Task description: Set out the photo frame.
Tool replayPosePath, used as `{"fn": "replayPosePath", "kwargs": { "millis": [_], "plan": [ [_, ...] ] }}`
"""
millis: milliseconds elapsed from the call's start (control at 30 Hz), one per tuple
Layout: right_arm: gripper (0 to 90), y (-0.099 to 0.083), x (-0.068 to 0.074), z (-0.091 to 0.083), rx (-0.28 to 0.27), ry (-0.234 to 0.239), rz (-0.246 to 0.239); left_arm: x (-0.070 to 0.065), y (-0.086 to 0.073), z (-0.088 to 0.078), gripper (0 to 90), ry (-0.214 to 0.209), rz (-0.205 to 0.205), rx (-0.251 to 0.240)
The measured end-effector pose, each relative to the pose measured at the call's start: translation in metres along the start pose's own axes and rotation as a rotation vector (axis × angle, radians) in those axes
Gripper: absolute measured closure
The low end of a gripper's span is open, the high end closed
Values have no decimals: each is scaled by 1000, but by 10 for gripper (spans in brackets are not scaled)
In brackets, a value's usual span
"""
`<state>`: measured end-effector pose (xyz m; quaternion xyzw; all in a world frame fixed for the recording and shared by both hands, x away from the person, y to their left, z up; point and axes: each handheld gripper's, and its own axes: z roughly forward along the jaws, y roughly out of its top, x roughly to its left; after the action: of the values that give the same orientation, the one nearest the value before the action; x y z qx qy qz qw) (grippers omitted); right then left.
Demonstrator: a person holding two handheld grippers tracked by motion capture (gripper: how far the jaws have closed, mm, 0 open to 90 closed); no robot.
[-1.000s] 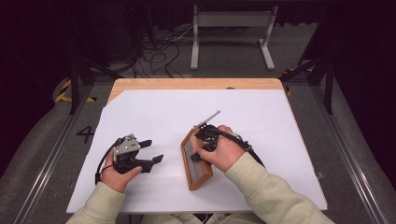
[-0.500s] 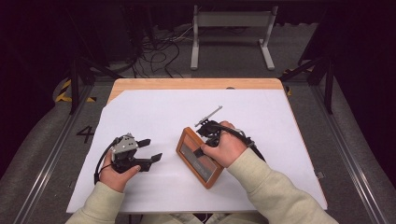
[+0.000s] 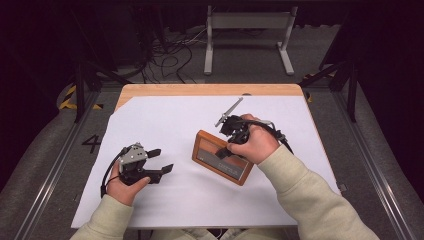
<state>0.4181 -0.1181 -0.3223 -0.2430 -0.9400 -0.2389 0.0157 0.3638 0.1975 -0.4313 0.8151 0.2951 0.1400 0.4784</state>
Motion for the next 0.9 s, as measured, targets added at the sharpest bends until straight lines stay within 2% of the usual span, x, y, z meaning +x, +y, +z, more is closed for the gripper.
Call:
{"fn": "replayPosePath", "kwargs": {
  "millis": [100, 133, 200, 300, 367, 433, 600, 733, 900],
  "plan": [
    [713, 4, -5, -3, 34, 32, -96, 0, 0, 0, 279, 0, 2, 3],
    [713, 4, -5, -3, 34, 32, -96, 0, 0, 0, 279, 0, 2, 3],
    [713, 7, -10, -3, 61, 56, -148, 1, 0, 0, 278, -1, -2, -1],
    [713, 10, -15, -1, 99, 58, -231, 1, 0, 0, 279, 1, 0, 2],
    [713, 12, -18, 0, 106, 72, -285, 1, 0, 0, 279, 1, 1, 3],
    [713, 14, -22, 3, 102, 94, -315, 1, -1, 0, 279, -1, -1, 1],
    [714, 17, -30, 9, 129, 110, -352, 1, -1, 0, 279, 1, -7, 2],
    [713, 19, -39, 15, 130, 110, -331, 1, -1, 0, 279, -4, -7, 2],
    [713, 19, -48, 27, 161, 110, -340, 1, -2, 0, 279, -5, -7, 3]
  ]
}}
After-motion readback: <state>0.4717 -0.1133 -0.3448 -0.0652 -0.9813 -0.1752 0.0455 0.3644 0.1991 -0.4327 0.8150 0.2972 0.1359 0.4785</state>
